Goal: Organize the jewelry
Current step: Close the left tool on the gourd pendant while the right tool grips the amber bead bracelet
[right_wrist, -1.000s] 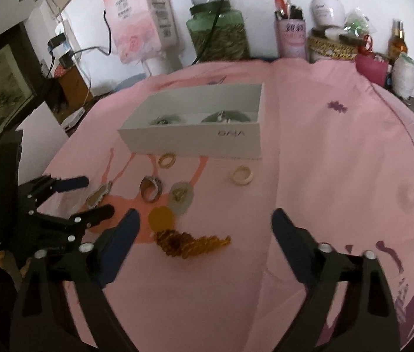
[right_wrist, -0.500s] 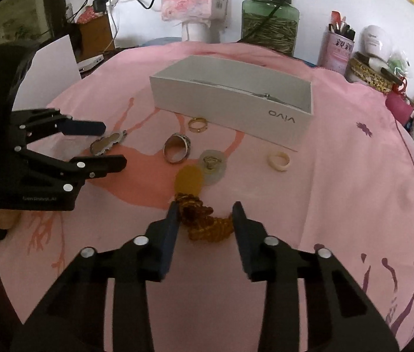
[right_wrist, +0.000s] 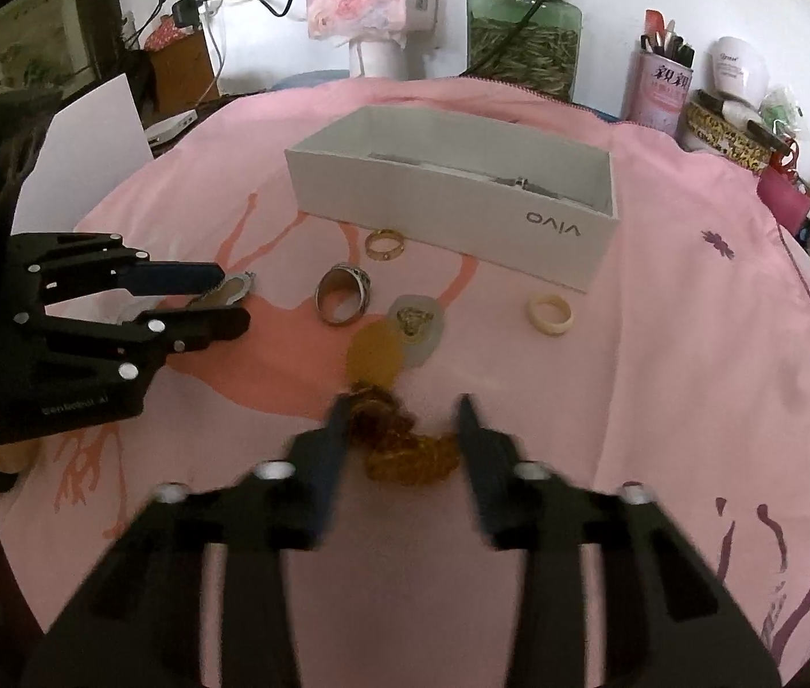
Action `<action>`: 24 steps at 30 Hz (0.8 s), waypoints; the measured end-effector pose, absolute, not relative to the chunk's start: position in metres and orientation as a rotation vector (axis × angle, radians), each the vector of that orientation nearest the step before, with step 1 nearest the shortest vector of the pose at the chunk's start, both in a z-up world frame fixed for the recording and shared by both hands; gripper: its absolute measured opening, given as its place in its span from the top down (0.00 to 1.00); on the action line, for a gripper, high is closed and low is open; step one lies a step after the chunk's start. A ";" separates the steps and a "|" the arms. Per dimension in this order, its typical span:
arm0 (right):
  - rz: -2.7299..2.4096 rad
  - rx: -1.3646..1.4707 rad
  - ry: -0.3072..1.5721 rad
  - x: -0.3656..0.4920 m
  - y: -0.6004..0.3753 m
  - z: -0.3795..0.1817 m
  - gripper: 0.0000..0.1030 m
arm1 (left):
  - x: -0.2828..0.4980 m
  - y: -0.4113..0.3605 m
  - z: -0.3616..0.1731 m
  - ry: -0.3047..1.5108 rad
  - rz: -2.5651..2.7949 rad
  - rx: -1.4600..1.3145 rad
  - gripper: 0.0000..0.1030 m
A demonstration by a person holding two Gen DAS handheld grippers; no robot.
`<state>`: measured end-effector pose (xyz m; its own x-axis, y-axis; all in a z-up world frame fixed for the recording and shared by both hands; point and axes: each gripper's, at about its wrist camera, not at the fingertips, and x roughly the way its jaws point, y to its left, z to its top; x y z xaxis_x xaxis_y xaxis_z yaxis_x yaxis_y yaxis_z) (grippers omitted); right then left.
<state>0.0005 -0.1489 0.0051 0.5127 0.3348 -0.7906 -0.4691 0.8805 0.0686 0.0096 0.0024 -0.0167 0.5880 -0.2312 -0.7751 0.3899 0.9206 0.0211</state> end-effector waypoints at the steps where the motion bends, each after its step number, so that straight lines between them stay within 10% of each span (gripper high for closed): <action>1: 0.485 -0.159 0.912 0.001 -0.149 0.005 0.75 | 0.010 0.003 -0.017 0.870 -0.367 0.194 0.72; 24: 0.478 0.021 0.839 0.004 -0.180 0.028 0.78 | 0.004 0.014 0.004 0.782 -0.349 0.148 0.75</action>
<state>0.0040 -0.1796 0.0284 0.5689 0.4155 -0.7097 -0.3993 0.8940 0.2034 0.0042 0.0138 0.0045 0.6559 -0.2518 -0.7116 0.3608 0.9326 0.0025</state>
